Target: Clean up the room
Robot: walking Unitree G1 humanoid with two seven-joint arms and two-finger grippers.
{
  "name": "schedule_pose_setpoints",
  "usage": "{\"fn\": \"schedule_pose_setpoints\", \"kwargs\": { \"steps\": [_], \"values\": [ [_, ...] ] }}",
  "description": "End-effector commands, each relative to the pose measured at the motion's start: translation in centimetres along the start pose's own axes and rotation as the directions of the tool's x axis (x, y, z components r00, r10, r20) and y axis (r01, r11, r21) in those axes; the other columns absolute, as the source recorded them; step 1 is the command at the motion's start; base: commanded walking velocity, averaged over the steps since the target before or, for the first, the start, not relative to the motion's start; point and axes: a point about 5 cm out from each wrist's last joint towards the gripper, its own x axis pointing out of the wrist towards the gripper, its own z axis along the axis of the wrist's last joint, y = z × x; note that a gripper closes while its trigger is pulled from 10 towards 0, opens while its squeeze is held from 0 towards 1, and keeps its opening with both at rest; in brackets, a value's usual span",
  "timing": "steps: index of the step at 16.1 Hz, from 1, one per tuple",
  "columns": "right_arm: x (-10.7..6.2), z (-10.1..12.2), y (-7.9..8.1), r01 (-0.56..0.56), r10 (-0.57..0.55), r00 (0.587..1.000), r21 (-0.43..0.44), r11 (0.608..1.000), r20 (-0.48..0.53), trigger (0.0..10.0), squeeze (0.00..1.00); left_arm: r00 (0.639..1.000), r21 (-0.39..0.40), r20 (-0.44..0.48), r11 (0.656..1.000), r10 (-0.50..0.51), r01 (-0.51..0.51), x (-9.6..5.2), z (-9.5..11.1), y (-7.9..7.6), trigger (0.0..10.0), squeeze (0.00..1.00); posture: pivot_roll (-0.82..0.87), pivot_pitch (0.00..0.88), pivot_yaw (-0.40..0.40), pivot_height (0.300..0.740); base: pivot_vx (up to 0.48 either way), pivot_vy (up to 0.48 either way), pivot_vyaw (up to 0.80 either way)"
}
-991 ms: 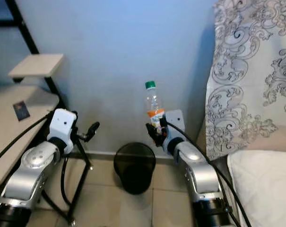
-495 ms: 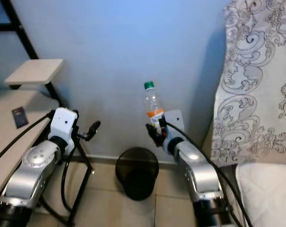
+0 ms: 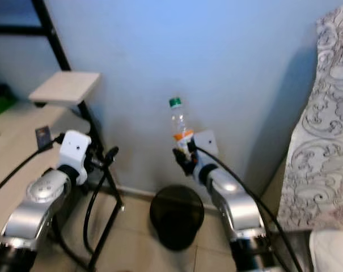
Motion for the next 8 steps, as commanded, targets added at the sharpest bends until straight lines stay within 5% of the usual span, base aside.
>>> {"fn": "schedule_pose_setpoints", "kwargs": {
  "steps": [1,8],
  "values": [
    [-0.35,-0.05,-0.89,0.031,-0.031,1.0,0.006,0.999,-0.001,10.0,0.0,1.0,0.011,0.014,1.0,-0.018,0.018,0.28,0.47,-0.54,10.0,0.0,0.02,0.0,0.07,0.74,0.311,0.0,0.0],
    [-0.45,-0.56,-0.72,0.005,-0.005,0.999,0.0,1.0,-0.035,10.0,0.0,0.999,0.017,0.008,0.999,-0.034,0.034,0.24,0.31,-0.72,10.0,0.0,0.02,0.0,0.07,0.74,0.309,0.0,0.0]
  ]
}}
